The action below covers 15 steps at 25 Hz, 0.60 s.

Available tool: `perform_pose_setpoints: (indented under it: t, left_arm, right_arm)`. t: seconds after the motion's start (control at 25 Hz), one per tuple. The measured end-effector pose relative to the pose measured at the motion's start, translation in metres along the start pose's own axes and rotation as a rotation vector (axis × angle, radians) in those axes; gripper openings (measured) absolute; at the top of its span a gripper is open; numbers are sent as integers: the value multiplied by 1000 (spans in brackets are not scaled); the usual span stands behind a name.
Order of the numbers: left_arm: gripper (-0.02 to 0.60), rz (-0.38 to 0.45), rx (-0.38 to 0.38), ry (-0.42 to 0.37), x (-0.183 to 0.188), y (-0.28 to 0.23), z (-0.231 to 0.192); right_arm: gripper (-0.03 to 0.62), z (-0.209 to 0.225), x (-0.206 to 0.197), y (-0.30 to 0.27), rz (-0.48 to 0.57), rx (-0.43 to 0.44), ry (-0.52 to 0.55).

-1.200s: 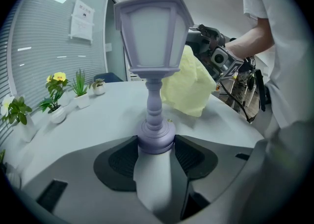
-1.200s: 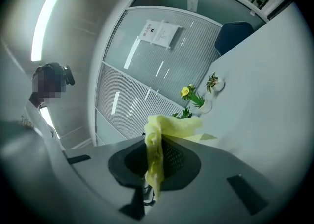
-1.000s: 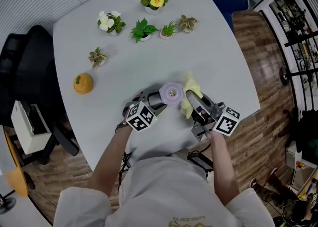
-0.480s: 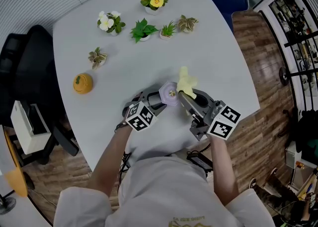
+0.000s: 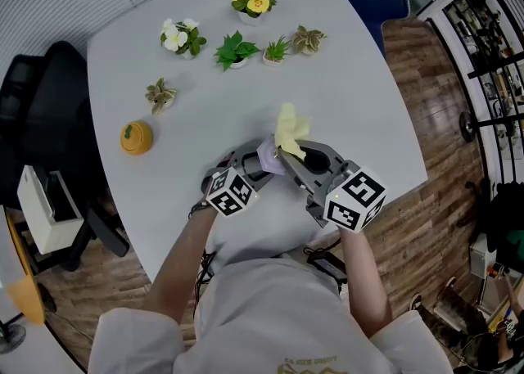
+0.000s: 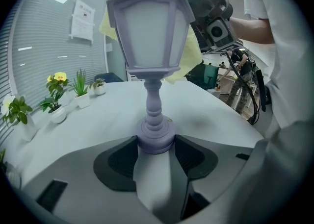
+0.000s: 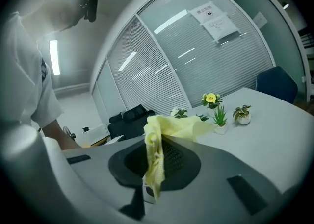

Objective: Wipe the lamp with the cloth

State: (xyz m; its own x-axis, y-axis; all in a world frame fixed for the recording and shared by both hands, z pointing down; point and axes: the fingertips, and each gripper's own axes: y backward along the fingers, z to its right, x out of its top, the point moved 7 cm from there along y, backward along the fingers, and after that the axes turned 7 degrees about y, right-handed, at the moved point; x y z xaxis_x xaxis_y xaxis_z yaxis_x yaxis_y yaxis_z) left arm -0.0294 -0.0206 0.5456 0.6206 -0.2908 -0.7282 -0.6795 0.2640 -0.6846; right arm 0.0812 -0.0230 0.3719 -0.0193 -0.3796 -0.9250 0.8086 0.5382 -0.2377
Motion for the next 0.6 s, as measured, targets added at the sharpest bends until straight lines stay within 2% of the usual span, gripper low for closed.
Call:
perform_pose_setpoints:
  t: [0.24, 0.6]
  left_arm:
    - [238, 2, 4, -2, 0, 0, 0]
    - [238, -2, 4, -14, 0, -1, 2]
  right_arm:
    - [26, -17, 0, -7, -51, 8, 65]
    - [26, -22, -2, -5, -56, 6, 74]
